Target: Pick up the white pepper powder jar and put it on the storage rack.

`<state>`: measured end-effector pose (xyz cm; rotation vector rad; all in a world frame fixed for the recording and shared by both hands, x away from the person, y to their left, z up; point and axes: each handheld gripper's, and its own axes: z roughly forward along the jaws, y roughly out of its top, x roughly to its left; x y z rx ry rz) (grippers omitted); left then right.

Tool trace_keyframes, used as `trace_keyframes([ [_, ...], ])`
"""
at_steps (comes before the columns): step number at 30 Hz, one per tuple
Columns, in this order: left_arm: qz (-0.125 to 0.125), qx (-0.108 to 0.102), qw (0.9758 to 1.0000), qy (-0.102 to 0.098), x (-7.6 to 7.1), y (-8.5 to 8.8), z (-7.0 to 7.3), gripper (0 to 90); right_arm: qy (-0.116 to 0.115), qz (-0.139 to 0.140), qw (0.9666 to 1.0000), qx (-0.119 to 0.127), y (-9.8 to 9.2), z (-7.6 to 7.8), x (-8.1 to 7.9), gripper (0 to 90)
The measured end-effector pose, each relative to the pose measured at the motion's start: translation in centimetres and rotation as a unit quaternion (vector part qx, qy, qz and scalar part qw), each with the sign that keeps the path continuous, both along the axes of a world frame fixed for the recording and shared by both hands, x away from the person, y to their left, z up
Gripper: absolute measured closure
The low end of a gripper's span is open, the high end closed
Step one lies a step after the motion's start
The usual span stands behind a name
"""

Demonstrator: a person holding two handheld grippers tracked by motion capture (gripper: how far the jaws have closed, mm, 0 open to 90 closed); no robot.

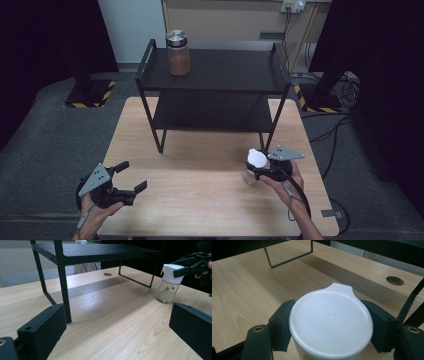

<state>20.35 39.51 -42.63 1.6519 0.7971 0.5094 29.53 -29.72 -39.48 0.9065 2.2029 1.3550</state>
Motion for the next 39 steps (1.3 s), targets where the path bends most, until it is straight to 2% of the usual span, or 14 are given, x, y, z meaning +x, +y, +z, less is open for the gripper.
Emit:
trace_keyframes([
  [6,0.000,0.000,1.0000,0.003,0.0,0.0,0.0,0.0,0.001,0.018,0.9998,0.003,-0.6,1.0,0.4,31.7],
  [11,0.000,0.001,1.0000,0.004,0.0,-0.1,0.0,0.0,0.000,0.040,0.9991,0.011,-1.4,3.1,1.1,31.7],
  [15,0.001,0.001,1.0000,0.006,0.0,-0.1,0.0,0.0,0.004,0.054,0.9984,0.016,-1.9,4.0,1.6,31.7],
  [19,0.000,0.001,1.0000,0.007,0.1,-0.1,0.0,0.0,0.006,0.063,0.9978,0.017,-2.4,5.6,2.1,31.7],
  [20,0.000,0.002,1.0000,0.008,0.1,-0.1,0.0,0.0,0.007,0.070,0.9974,0.016,-2.6,6.5,2.3,31.7],
  [21,0.000,0.002,1.0000,0.008,0.1,-0.1,0.0,0.0,0.007,0.070,0.9974,0.016,-2.6,6.5,2.3,31.7],
  [22,0.000,0.002,1.0000,0.008,0.1,-0.1,0.0,0.0,0.008,0.076,0.9969,0.016,-2.7,7.6,2.6,31.7],
  [23,-0.001,0.001,1.0000,0.009,0.1,-0.1,0.0,0.0,0.008,0.076,0.9969,0.016,-2.7,7.6,2.6,31.7],
  [25,0.000,-0.003,1.0000,0.009,0.1,-0.1,0.0,0.0,0.012,0.083,0.9963,0.020,-2.9,8.5,2.9,31.7],
  [32,-0.001,-0.002,0.9999,0.010,0.1,0.0,0.0,0.0,0.014,0.101,0.9946,0.022,-2.9,12.0,3.7,31.7],
  [39,-0.001,-0.005,0.9999,0.011,0.1,0.0,0.0,0.0,0.009,0.111,0.9937,0.010,-2.2,15.5,4.3,31.7],
])
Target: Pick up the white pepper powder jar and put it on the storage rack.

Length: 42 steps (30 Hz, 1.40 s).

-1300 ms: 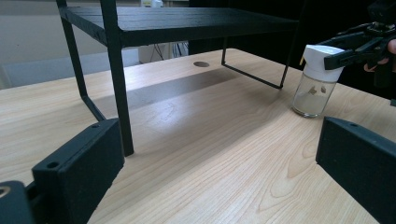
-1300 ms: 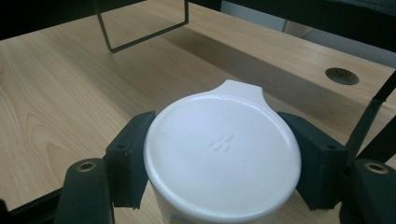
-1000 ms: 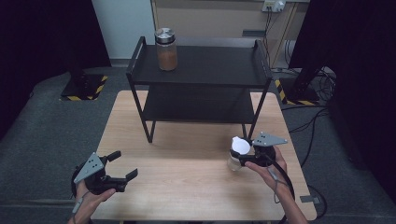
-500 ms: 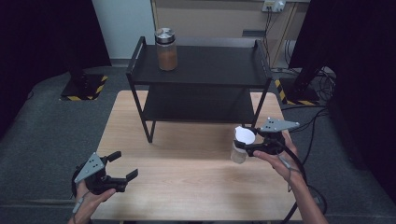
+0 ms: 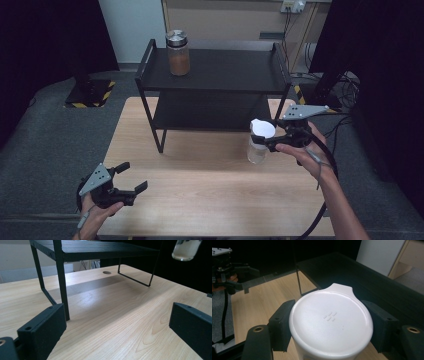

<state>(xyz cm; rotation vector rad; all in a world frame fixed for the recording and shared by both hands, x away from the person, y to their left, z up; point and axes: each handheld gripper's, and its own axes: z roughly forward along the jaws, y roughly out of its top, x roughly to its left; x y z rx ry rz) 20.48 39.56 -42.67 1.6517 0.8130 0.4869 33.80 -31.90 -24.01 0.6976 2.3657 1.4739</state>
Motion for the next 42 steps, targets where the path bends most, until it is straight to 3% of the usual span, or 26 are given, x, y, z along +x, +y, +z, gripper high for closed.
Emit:
trace_keyframes([
  [8,0.001,-0.004,1.0000,0.000,0.0,0.0,-0.1,0.0,-0.002,0.018,0.9998,0.009,0.4,3.4,0.8,31.7],
  [24,0.001,-0.007,1.0000,0.002,0.1,0.2,-0.1,0.0,-0.016,0.052,0.9985,-0.001,2.3,11.4,2.8,31.7],
  [42,-0.002,-0.007,1.0000,0.002,0.1,0.3,-0.1,0.0,-0.023,0.044,0.9987,-0.005,3.1,16.8,5.3,31.7],
])
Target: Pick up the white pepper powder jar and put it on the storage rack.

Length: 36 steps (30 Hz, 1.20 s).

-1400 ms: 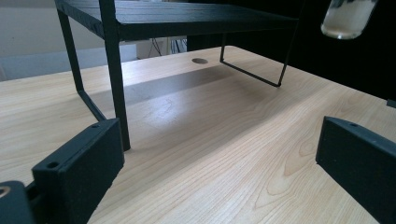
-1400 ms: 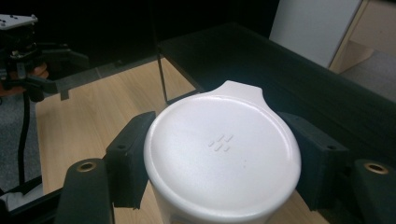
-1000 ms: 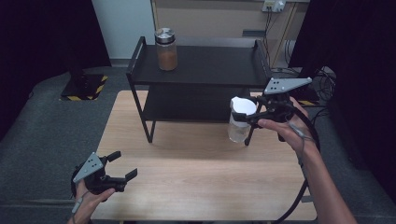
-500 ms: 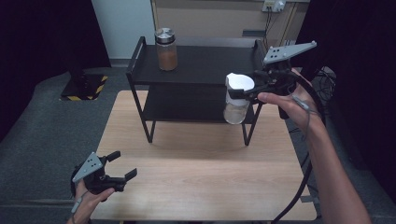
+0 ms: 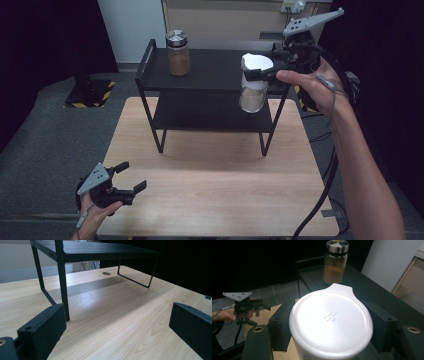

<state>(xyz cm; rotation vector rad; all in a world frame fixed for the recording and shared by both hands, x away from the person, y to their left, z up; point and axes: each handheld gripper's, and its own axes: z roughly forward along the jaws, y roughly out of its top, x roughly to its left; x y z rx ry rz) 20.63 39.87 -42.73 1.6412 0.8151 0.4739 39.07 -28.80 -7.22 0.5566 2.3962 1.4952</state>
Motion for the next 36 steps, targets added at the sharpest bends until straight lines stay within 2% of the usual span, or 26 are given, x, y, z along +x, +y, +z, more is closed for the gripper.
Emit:
trace_keyframes([
  [2,-0.001,0.000,1.0000,0.000,0.0,0.0,0.0,0.0,-0.003,-0.006,1.0000,-0.004,0.3,0.9,0.4,31.7],
  [9,-0.001,0.000,1.0000,0.000,0.0,0.0,0.0,0.0,-0.006,-0.026,0.9996,-0.005,1.0,2.2,1.6,31.7],
  [14,0.000,0.000,1.0000,0.001,0.0,0.0,0.0,0.0,-0.008,-0.042,0.9991,-0.010,1.7,2.5,2.3,31.7],
  [15,0.000,-0.001,1.0000,0.000,0.0,0.1,0.0,0.0,-0.007,-0.052,0.9986,-0.007,2.0,2.4,2.8,31.7],
  [20,0.000,-0.002,1.0000,0.002,-0.1,0.0,0.0,0.0,-0.007,-0.067,0.9977,-0.011,2.6,2.2,3.8,31.7],
  [24,-0.001,0.001,1.0000,0.002,-0.1,0.1,0.0,0.0,-0.002,-0.076,0.9971,-0.003,2.8,1.9,5.0,31.7],
  [28,0.001,-0.002,1.0000,0.004,0.0,0.1,-0.1,0.0,-0.001,-0.093,0.9956,-0.011,3.5,1.8,6.6,31.7],
  [36,-0.001,-0.002,1.0000,0.006,0.1,0.1,-0.2,0.1,0.007,-0.102,0.9947,0.002,3.9,1.0,8.5,31.7],
])
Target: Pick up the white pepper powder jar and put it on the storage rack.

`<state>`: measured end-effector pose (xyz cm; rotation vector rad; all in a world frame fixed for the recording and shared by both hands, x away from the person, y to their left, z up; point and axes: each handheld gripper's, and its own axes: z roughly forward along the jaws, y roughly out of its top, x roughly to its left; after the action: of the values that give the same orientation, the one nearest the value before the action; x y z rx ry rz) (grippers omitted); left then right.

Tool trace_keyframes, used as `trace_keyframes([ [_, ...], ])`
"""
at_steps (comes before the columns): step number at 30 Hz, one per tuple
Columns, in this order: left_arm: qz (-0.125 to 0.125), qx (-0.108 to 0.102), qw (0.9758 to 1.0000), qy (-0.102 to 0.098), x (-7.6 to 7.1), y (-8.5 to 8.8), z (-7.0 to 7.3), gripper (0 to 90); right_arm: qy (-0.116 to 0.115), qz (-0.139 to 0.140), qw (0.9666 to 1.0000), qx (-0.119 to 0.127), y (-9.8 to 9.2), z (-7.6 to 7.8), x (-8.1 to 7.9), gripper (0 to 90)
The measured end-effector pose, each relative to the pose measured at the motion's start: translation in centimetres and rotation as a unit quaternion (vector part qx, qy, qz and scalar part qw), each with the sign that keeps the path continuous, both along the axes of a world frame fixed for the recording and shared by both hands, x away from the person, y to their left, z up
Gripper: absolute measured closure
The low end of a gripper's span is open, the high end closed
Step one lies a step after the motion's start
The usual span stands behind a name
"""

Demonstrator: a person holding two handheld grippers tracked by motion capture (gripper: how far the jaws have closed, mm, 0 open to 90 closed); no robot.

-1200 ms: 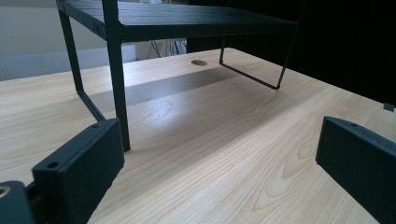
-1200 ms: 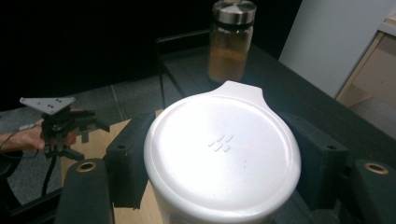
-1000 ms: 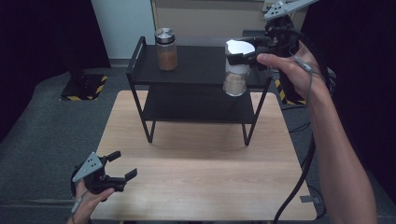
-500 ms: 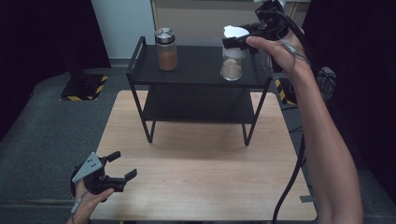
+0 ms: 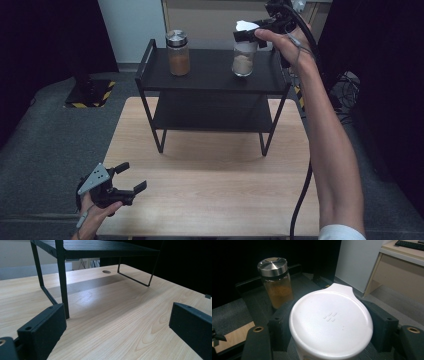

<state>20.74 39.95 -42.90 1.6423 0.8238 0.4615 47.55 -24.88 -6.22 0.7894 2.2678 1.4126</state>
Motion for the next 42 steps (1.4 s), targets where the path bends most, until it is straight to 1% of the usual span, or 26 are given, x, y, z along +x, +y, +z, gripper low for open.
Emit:
trace_keyframes([
  [4,0.001,-0.001,1.0000,0.000,0.0,0.1,0.0,0.1,0.003,0.001,1.0000,-0.003,0.4,0.0,0.6,31.7],
  [10,0.002,0.001,1.0000,-0.002,-0.1,0.1,0.0,0.1,0.009,0.004,0.9999,-0.008,0.7,-0.2,1.1,31.7],
  [12,0.001,0.001,1.0000,-0.001,-0.1,0.1,0.0,0.1,0.013,0.003,0.9999,-0.005,0.6,-0.3,1.2,31.7],
  [15,0.000,0.001,1.0000,0.000,0.0,0.1,0.0,0.1,0.012,0.004,0.9999,-0.002,0.5,-0.5,1.3,31.6],
  [17,-0.001,0.002,1.0000,0.000,0.1,0.0,0.0,0.1,0.007,0.005,1.0000,0.003,0.4,-0.8,1.2,31.1],
  [18,-0.002,0.003,1.0000,0.001,0.1,0.0,0.0,0.1,0.005,0.006,0.9999,0.007,0.4,-1.0,1.2,28.6],
  [20,-0.004,0.003,1.0000,0.001,0.1,0.0,0.1,0.1,-0.011,-0.004,0.9996,0.027,0.1,-1.6,0.7,18.5],
  [21,-0.004,0.004,1.0000,0.000,0.1,-0.1,0.1,0.1,-0.014,-0.005,0.9993,0.035,0.0,-1.7,0.6,15.8],
  [22,-0.005,0.006,1.0000,0.000,0.1,-0.1,0.1,0.1,-0.017,-0.005,0.9990,0.041,-0.2,-1.7,0.4,15.6],
  [23,-0.005,0.006,1.0000,0.000,0.1,-0.1,0.1,0.1,-0.029,-0.010,0.9986,0.044,-0.4,-1.6,-0.1,14.8],
  [26,-0.005,0.005,1.0000,0.000,0.1,-0.1,0.1,0.1,-0.026,-0.012,0.9972,0.070,-1.4,-1.1,-0.4,11.1],
  [27,-0.005,0.004,1.0000,0.000,0.1,-0.1,0.1,0.1,-0.030,-0.013,0.9971,0.069,-1.6,-0.8,-0.7,10.7],
  [30,-0.006,0.006,1.0000,0.001,0.2,-0.1,0.1,0.1,-0.034,-0.012,0.9961,0.080,-2.2,-0.2,-1.4,9.2],
  [33,-0.007,0.007,1.0000,0.000,0.1,-0.2,0.1,0.1,-0.046,-0.013,0.9950,0.088,-2.9,0.2,-2.7,8.4],
  [39,-0.004,0.006,1.0000,0.000,0.1,-0.2,0.1,0.1,-0.053,-0.010,0.9938,0.097,-4.1,0.6,-4.3,6.9],
  [42,-0.004,0.006,1.0000,0.000,0.1,-0.2,0.1,0.1,-0.054,-0.005,0.9926,0.109,-4.9,0.4,-5.1,4.5],
])
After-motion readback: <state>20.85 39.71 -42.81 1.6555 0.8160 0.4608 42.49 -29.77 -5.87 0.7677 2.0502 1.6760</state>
